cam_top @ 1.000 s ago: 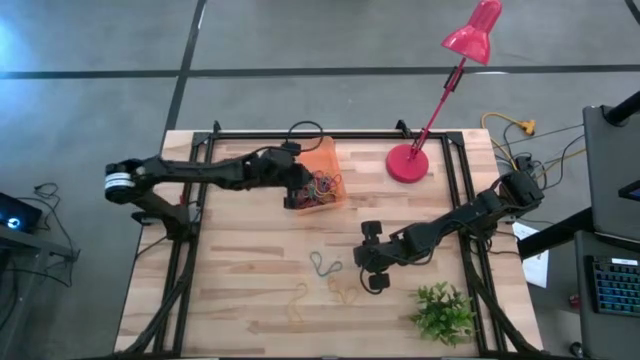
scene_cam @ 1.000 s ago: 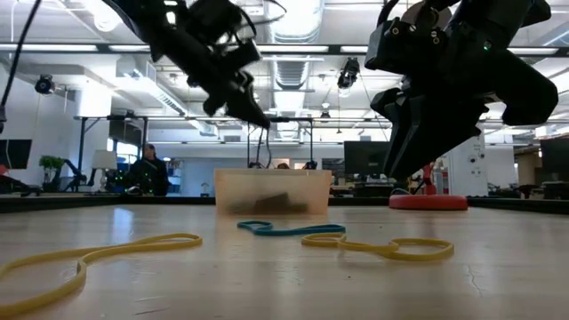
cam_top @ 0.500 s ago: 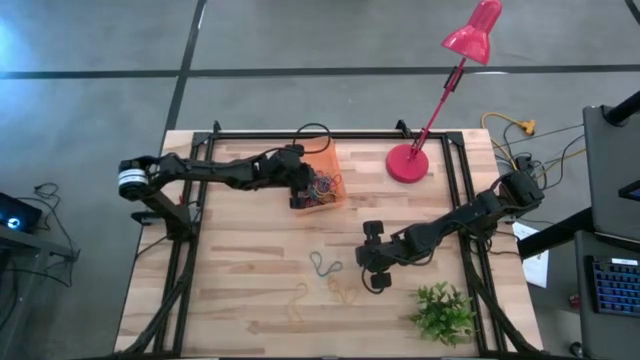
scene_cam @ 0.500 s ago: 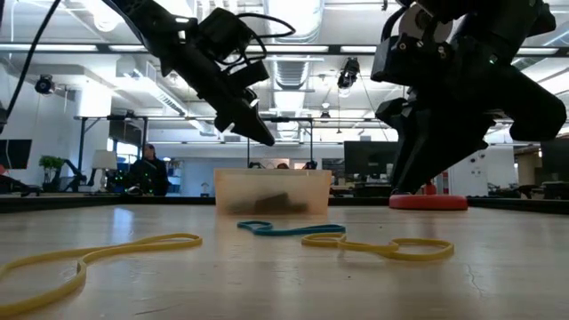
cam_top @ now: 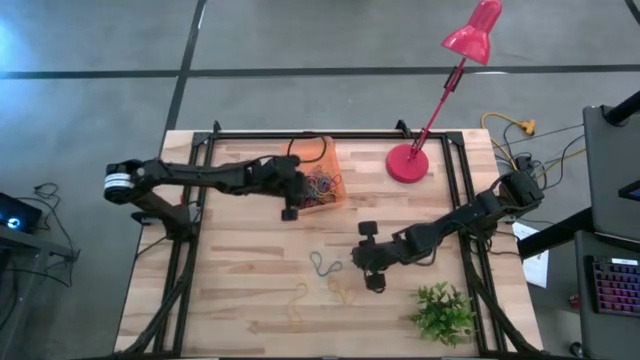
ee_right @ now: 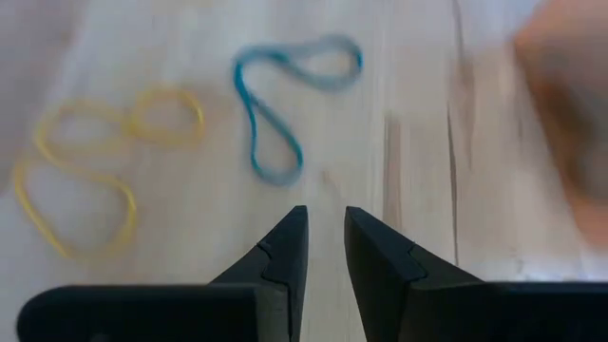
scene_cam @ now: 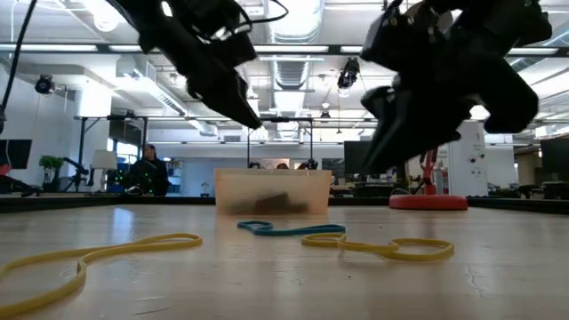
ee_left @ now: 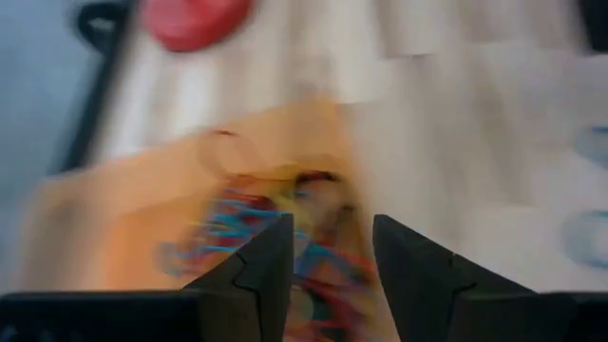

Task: Pick and place rubber bands into bin
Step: Put the yellow rubber band into the orange bin

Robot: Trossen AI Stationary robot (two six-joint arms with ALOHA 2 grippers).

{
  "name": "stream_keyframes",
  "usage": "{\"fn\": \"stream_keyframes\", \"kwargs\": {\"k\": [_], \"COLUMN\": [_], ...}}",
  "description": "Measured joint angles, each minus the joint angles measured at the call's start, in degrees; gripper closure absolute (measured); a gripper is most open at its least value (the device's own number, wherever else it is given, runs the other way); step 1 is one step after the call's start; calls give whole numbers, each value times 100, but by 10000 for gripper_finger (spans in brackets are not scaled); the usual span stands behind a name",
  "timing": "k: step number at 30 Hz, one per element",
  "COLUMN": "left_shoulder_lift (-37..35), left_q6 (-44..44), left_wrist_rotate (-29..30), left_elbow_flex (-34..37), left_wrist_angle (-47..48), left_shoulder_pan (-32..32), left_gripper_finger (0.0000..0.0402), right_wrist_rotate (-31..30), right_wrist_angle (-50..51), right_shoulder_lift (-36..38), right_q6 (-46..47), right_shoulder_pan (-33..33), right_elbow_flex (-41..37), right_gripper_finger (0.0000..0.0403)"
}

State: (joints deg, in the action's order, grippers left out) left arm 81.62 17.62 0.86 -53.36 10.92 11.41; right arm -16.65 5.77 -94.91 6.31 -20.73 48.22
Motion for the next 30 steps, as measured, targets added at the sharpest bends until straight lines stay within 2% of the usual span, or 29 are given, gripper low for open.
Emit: {"fn": "stream_keyframes", "kwargs": {"k": [3,10,12,16,21,26,30], "left_shoulder_lift": [-196,-586,-680,-870,-1058,-1325,-1641], "left_q6": [-373,-920,-1134,-1319,-1428,-1431,-1431], "left_wrist_rotate": [-297,-489,-494,-481,-480,-457,-378], "left_elbow_flex": [39,574,761,1183,1678,2004,2096], "left_wrist_angle": [423,428,221,-582,-1580,-1807,-1862], "left_shoulder_pan": [-361,-1374,-1580,-1883,-2044,-2066,-2080], "left_gripper_finger": [272,272,272,272,272,272,272], "right_wrist_rotate": [184,1743,1962,1972,1970,1952,1647], "right_wrist_angle": [-711,-1374,-1423,-1898,-2592,-2733,-2712], "right_shoulder_lift": [0,2,-13,-202,-584,-1071,-1463], "right_q6": [-273,-48,121,185,16,-82,-329], "right_shoulder_pan": [0,-3,-37,-165,-353,-490,-624], "right_elbow_flex": [-134,-386,-400,-400,-299,-5,310], "right_gripper_finger": [342,342,342,339,310,270,245]}}
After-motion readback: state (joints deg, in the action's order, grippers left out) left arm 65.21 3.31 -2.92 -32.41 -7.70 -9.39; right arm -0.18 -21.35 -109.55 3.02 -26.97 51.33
